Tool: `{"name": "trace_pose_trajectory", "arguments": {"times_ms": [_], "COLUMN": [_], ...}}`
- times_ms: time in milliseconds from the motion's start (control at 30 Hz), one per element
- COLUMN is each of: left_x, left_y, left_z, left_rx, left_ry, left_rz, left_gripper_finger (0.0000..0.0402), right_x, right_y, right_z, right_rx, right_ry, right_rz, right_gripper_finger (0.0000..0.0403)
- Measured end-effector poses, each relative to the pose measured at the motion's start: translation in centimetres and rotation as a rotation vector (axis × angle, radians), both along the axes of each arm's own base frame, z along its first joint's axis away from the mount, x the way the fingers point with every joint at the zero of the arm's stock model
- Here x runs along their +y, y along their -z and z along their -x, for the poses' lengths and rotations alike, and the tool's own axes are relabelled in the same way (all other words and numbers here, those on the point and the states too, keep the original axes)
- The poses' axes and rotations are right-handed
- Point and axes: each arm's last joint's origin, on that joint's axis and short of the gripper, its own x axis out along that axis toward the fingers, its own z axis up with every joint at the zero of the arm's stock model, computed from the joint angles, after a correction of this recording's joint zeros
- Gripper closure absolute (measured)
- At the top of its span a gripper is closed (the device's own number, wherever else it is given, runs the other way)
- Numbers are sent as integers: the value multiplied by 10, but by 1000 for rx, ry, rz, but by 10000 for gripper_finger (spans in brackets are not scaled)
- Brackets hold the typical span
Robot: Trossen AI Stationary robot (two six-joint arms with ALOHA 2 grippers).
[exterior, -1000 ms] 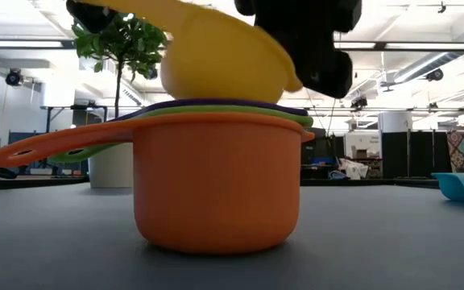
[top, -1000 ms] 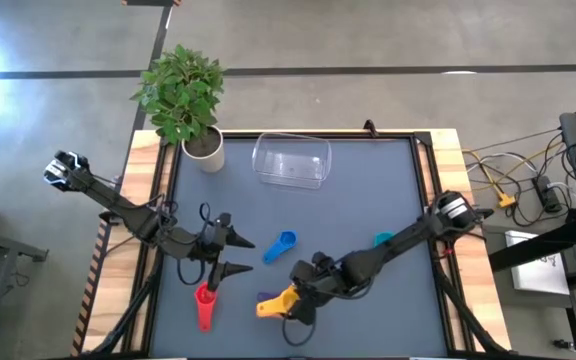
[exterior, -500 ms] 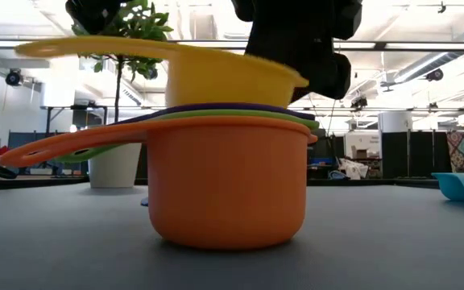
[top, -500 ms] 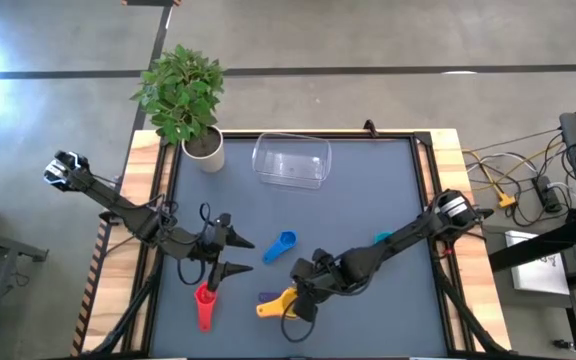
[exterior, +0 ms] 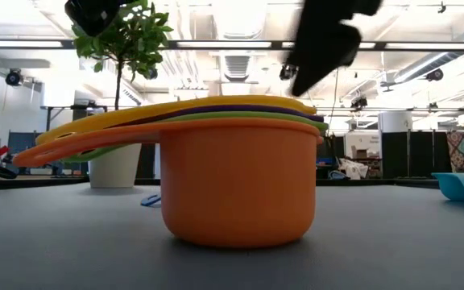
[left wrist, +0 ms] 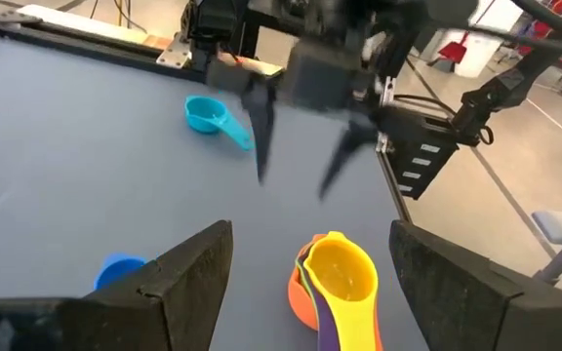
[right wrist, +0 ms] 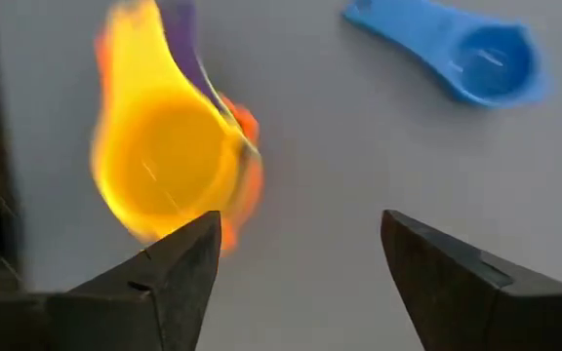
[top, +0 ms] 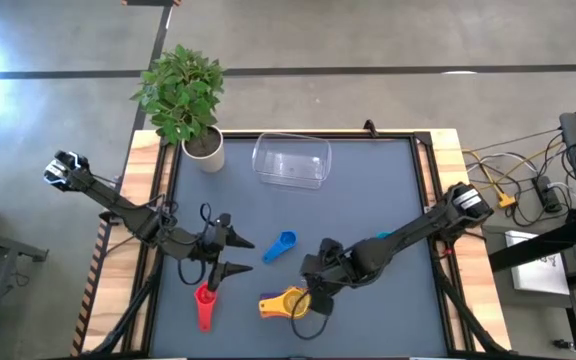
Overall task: Nest measuring cups in basket
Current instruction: Stack the light blue measuring cup on top of the yellow measuring cup
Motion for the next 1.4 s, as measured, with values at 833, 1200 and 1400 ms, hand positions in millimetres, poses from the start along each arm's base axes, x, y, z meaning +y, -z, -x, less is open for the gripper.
{"name": "trace_pose_trajectory", "arguments": {"times_ms": [833,1200,1400], "left_x": [-11,-12,-12], "left_y": [24,25,25], "left_z": [-7,-9,-9], "left_rx": [106,95,92], "left_ry": [5,-1,-3], "left_rz": [-17,-10,-10], "left_gripper_finger": [141,141,141], "right_x": [-97,-107,-107], "right_y": [12,43,59], "right_z": [173,186,174], "right_rx": [302,392,414], "right_ry": [609,627,558], "right_rz": [67,49,59], "right_gripper_finger": [208,202,188]}}
